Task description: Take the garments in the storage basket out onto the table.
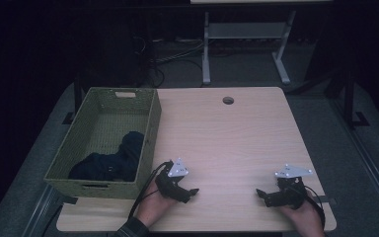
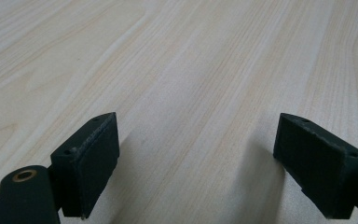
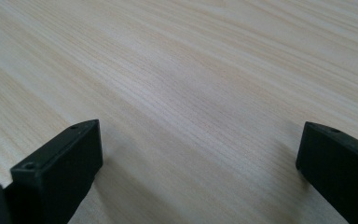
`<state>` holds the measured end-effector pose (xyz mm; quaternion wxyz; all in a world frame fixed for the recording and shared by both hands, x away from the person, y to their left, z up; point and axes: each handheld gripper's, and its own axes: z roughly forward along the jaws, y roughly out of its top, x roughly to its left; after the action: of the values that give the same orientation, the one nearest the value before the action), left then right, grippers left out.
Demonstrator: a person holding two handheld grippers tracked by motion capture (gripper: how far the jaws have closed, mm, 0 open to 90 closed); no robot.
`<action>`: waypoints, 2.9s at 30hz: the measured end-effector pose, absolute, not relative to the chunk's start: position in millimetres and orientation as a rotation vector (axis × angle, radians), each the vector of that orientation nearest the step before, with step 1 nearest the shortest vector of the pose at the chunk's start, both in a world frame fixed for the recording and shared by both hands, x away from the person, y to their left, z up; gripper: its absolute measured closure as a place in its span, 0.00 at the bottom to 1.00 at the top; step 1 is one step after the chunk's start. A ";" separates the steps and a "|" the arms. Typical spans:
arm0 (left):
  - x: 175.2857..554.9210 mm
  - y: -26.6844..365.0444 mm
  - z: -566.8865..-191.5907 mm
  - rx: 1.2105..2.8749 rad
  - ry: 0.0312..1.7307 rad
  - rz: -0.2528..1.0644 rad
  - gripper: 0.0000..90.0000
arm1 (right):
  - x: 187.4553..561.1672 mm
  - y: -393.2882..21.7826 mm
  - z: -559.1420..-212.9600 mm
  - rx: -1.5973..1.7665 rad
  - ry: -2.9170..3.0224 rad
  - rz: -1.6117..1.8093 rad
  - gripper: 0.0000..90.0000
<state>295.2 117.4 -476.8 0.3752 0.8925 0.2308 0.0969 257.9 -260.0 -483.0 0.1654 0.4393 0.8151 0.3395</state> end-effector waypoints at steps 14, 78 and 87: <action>296.1 115.6 -476.8 2.284 0.599 0.252 0.14 | 257.9 -260.1 -483.0 1.250 2.323 0.966 0.00; 311.0 119.2 -437.3 2.178 0.612 0.184 0.16 | 257.7 -259.9 -482.9 1.256 2.322 0.966 0.00; 312.3 120.3 -430.3 2.161 0.606 0.180 0.16 | 257.7 -259.9 -482.9 1.256 2.322 0.966 0.00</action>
<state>312.3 120.3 -430.3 0.4306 0.8662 0.2430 0.0722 257.7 -259.9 -482.9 0.1642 0.4406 0.8148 0.3391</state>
